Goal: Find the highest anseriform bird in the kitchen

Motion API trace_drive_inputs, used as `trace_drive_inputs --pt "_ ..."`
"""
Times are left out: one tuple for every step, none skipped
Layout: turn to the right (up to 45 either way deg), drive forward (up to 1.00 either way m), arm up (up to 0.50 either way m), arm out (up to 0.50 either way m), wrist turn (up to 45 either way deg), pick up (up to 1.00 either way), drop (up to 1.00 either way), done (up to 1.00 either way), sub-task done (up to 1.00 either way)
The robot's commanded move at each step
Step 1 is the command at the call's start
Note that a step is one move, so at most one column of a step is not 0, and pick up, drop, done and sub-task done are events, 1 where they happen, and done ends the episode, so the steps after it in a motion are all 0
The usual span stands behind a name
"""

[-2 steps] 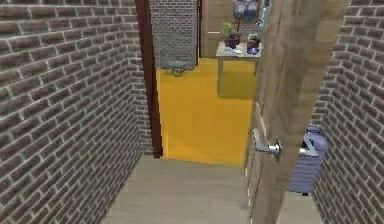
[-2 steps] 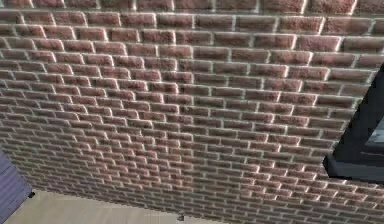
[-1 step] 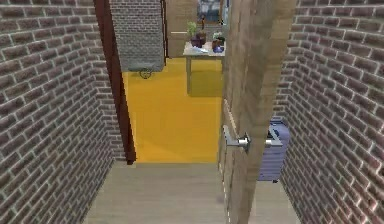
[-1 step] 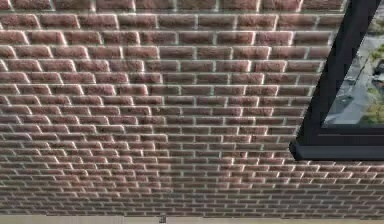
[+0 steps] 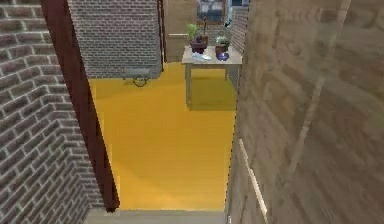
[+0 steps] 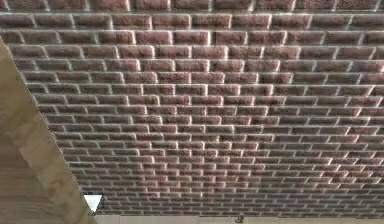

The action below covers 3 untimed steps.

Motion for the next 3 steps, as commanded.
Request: trace_drive_inputs --pt "-9.0 0.0 0.0 0.0 0.0 0.0 0.0 0.0 0.0" --pt "0.0 1.0 0.0 0.0 0.0 0.0 0.0 0.0 0.0" --pt "-6.0 0.0 0.0 0.0 0.0 0.0 0.0 0.0 0.0"
